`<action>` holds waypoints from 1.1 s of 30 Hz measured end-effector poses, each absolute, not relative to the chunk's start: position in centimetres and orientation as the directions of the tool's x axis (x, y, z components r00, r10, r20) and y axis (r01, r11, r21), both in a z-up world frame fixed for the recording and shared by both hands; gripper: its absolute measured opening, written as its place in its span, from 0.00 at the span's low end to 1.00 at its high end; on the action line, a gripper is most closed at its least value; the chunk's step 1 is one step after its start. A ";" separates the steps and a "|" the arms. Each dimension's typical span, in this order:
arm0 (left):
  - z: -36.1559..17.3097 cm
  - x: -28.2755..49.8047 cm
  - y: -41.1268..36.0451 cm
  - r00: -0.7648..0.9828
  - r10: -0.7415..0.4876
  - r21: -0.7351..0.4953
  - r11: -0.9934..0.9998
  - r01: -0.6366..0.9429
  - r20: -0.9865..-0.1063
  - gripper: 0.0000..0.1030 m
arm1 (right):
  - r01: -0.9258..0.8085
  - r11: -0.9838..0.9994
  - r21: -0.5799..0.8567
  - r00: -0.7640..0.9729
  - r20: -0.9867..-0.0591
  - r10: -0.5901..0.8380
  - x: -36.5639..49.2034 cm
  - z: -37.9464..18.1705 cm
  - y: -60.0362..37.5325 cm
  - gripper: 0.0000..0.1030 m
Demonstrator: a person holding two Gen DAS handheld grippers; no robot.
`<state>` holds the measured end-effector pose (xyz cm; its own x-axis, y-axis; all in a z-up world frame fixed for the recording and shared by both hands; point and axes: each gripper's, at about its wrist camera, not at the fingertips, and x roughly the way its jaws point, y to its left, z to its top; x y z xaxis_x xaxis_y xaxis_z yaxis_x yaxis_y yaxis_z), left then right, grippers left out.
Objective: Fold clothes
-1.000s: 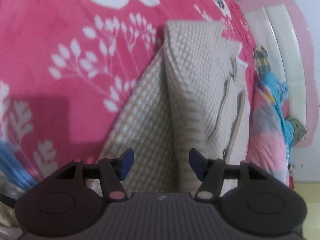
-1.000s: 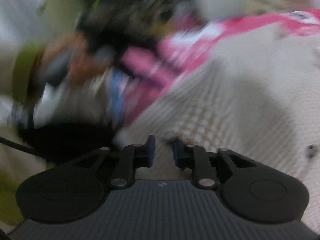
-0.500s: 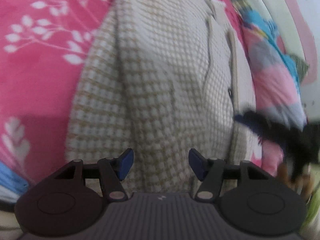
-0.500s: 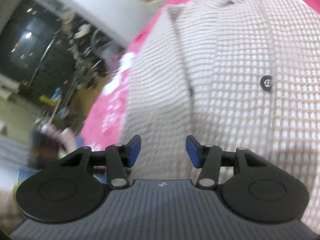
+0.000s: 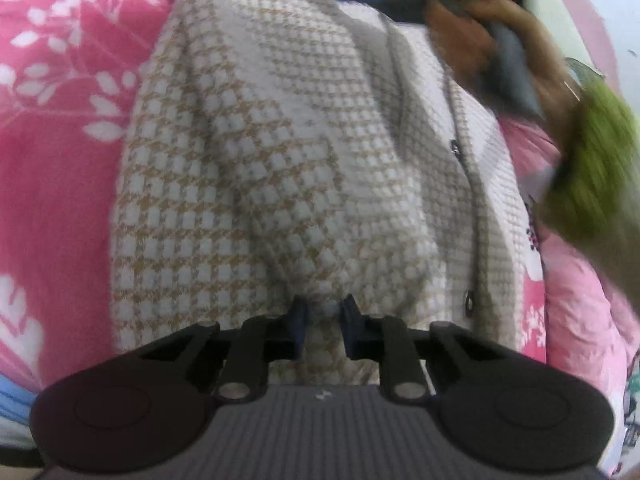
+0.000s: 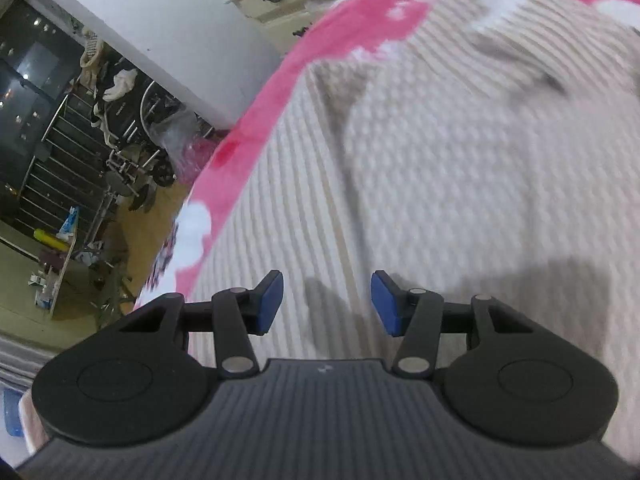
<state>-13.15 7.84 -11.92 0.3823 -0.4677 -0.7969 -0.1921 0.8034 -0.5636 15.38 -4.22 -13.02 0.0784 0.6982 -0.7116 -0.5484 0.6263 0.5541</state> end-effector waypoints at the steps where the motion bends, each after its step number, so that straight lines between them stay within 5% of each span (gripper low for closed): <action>1: -11.9 -13.2 7.9 0.386 -0.475 -0.570 0.801 -0.183 -0.791 0.16 | -0.552 0.628 0.549 0.089 -0.710 0.699 16.2 -13.1 -3.3 0.47; 5: -11.5 -13.7 8.1 0.405 -0.501 -0.592 0.794 -0.136 -0.765 0.14 | -0.567 0.623 0.539 0.083 -0.715 0.694 18.6 -14.0 1.3 0.40; 7: -11.1 -14.0 8.4 0.421 -0.515 -0.604 0.790 -0.106 -0.747 0.14 | -0.580 0.610 0.540 0.077 -0.710 0.700 18.6 -13.7 1.7 0.08; 8: -10.8 -14.3 8.5 0.426 -0.528 -0.613 0.786 -0.083 -0.735 0.13 | -0.586 0.604 0.540 0.073 -0.707 0.704 18.6 -13.5 2.0 0.04; 12: -9.9 -15.1 8.7 0.419 -0.577 -0.641 0.767 -0.016 -0.701 0.13 | -0.555 0.625 0.548 0.107 -0.698 0.708 18.3 -13.4 -0.5 0.03; 21: -10.9 -15.3 9.3 0.351 -0.600 -0.655 0.754 -0.053 -0.719 0.14 | -0.438 0.694 0.572 0.216 -0.682 0.698 17.5 -13.7 -8.5 0.09; 23: -10.8 -15.6 9.7 0.349 -0.592 -0.650 0.757 -0.071 -0.727 0.14 | -0.392 0.705 0.591 0.216 -0.686 0.695 17.4 -14.1 -9.8 0.14; 28: -10.8 -16.0 10.4 0.368 -0.576 -0.652 0.748 -0.122 -0.730 0.14 | -0.395 0.678 0.620 0.136 -0.691 0.710 14.4 -11.8 -13.5 0.45; 33: -10.4 -16.1 10.3 0.381 -0.555 -0.633 0.766 -0.115 -0.740 0.14 | -0.539 0.641 0.547 0.004 -0.759 0.651 8.3 -9.4 -17.4 0.46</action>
